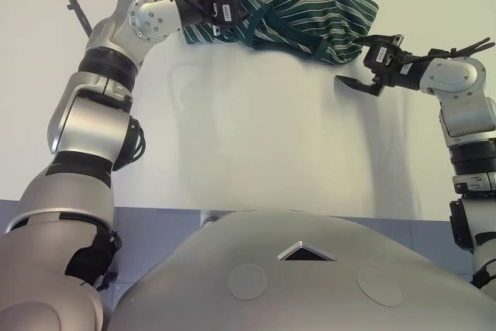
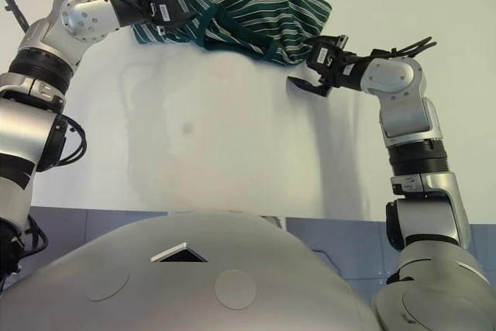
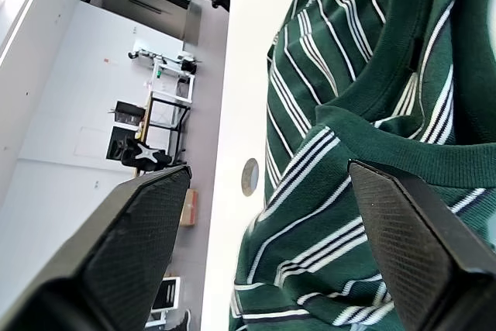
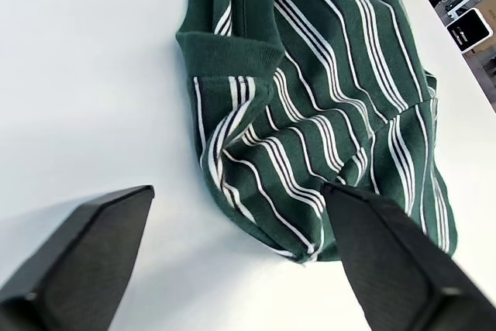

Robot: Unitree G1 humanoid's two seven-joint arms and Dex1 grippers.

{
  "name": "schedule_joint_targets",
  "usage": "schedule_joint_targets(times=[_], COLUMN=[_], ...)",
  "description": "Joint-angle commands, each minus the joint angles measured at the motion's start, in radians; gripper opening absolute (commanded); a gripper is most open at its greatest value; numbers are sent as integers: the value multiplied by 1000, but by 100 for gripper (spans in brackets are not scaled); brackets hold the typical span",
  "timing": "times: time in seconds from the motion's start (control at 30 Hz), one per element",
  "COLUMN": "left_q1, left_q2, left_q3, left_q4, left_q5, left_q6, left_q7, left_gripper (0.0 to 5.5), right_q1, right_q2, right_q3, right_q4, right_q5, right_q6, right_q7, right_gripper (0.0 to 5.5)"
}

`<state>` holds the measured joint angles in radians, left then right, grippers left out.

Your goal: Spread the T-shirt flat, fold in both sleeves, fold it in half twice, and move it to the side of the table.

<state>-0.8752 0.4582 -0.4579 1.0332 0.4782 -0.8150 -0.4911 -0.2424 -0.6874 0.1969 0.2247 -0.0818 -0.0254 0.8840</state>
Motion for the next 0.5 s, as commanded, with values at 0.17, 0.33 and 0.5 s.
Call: schedule_joint_targets(times=[0.17, 0.33, 0.5], left_q1=[-100, -130, -155], left_q2=[52, 30, 6], left_q3=[-84, -73, -60], left_q4=[94, 125, 140], left_q5=[140, 141, 122], left_q6=[0, -2, -4], left_q7=[6, 47, 47], left_gripper=[376, 376, 376], right_q1=[-1, -1, -1], right_q2=[0, 1, -1], right_q3=[37, 46, 56], right_q4=[45, 50, 58], right_q5=[-37, -36, -35], right_q6=[-2, -4, -6], right_q7=[-8, -14, -16], right_gripper=[315, 216, 124])
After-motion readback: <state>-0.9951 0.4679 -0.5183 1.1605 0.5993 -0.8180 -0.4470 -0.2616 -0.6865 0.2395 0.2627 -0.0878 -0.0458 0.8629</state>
